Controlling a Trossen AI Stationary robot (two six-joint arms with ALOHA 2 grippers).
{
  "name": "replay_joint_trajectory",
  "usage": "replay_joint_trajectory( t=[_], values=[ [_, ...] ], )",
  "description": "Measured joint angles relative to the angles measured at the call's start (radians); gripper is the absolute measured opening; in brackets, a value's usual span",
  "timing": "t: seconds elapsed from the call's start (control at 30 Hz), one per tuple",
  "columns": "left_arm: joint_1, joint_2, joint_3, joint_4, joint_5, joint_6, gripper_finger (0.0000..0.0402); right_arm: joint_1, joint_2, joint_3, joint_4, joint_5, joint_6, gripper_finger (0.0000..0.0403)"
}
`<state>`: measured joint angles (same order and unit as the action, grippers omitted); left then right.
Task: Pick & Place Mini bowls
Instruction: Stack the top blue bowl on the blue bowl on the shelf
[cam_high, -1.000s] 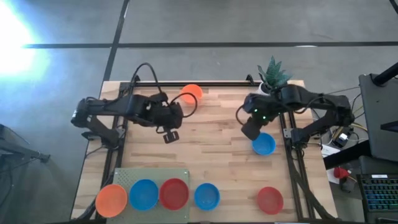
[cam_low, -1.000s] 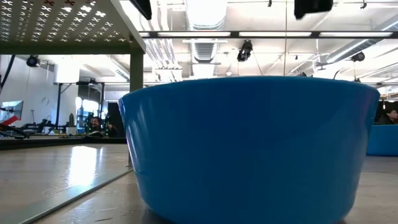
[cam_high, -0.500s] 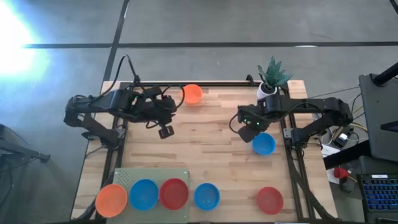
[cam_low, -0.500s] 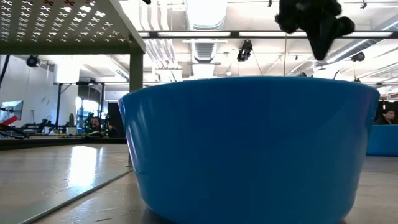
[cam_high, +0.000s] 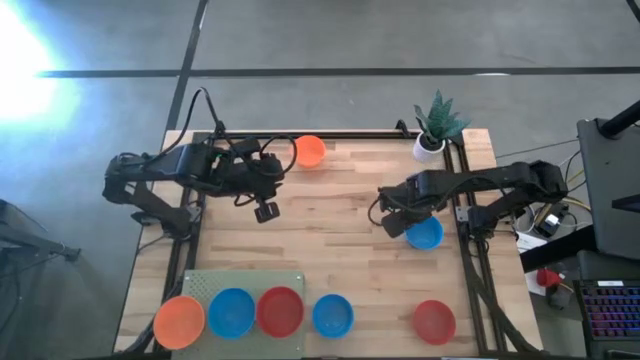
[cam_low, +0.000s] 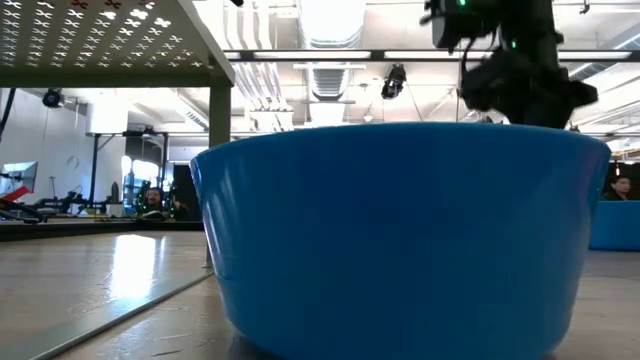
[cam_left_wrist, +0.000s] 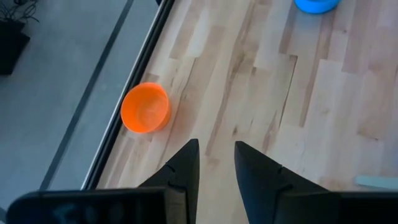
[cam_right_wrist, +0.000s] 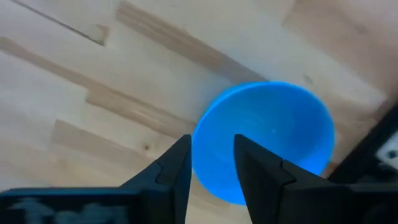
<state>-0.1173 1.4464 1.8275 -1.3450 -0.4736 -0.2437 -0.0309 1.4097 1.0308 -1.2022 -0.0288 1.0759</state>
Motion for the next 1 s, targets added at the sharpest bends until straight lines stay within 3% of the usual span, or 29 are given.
replay_joint_trajectory(
  t=[0.53, 0.83, 1.0],
  values=[
    [0.000, 0.000, 0.000, 0.008, 0.000, 0.010, 0.0094, 0.000, 0.000, -0.202, 0.233, -0.127, 0.104, 0.0123],
    [0.000, 0.000, 0.000, 0.007, 0.000, 0.010, 0.0094, 0.000, 0.000, -0.254, 0.327, -0.129, 0.133, 0.0119],
    [0.000, 0.000, 0.000, 0.007, 0.000, 0.010, 0.0094, 0.000, 0.010, -0.254, 0.339, -0.126, 0.136, 0.0097]
  ],
)
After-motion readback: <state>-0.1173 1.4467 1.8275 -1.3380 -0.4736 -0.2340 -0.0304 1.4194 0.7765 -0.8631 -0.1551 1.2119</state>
